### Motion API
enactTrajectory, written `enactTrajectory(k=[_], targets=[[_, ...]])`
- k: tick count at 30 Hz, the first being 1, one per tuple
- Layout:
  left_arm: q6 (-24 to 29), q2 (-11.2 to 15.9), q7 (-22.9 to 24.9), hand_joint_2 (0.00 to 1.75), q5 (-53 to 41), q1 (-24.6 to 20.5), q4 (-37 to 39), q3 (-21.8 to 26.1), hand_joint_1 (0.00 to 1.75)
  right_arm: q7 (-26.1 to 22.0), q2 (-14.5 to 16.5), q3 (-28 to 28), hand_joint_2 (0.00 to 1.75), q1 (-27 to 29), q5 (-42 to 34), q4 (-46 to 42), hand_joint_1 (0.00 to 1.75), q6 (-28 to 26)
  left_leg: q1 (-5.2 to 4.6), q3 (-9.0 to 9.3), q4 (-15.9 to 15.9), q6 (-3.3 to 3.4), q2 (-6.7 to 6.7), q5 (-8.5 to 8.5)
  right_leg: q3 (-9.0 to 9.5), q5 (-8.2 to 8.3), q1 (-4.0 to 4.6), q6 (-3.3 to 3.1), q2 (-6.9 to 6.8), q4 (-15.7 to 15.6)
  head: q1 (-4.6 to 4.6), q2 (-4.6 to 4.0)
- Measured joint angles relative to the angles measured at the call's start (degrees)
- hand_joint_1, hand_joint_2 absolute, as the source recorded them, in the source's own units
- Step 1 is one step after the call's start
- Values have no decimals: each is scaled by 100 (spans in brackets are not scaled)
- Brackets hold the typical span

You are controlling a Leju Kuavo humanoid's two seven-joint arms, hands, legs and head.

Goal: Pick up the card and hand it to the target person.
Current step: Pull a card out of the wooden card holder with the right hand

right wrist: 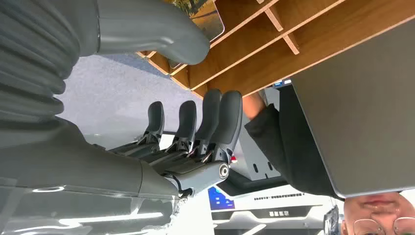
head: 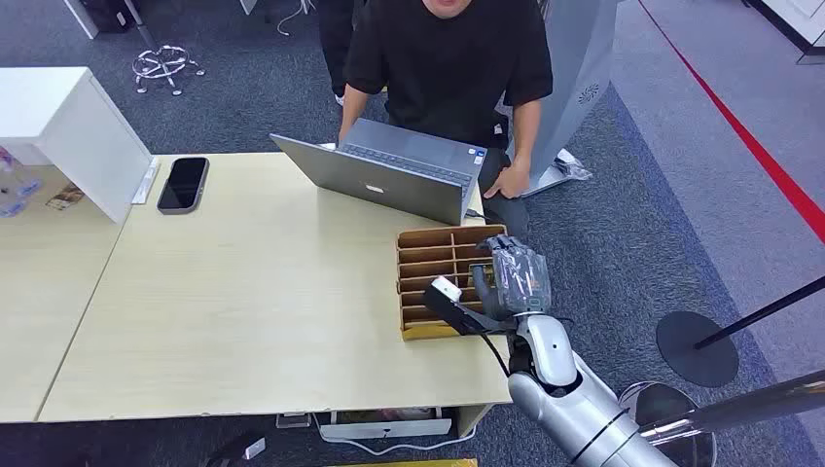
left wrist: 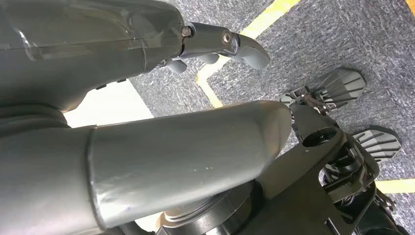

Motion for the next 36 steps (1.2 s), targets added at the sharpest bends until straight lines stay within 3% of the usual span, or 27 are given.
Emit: enactTrajectory(k=[4,7,15,32,36], targets=[[0,0,13,0,0,-1,0,0,0,55,-4,21,175,-1,44,0,106,104,0,0,0,0,0,0,0,0,0,0,0,0,0,0],[0,0,17,0,-1,-2,-1,0,0,104,-11,53,175,-2,96,0,97,181,0,0,0,0,0,0,0,0,0,0,0,0,0,0],[-2,0,23,0,-26,-2,-1,0,0,154,-14,89,175,-10,105,3,105,293,0,0,0,0,0,0,0,0,0,0,0,0,0,0],[-5,-34,68,0,-49,-6,-1,0,0,173,-9,259,175,-160,216,275,91,410,0,-1,0,0,0,0,1,0,0,0,-1,0,0,0],[-8,-40,71,0,-51,-7,-1,0,0,201,-9,299,175,-196,249,329,95,409,0,0,0,0,0,0,1,0,0,0,-1,0,0,0]])
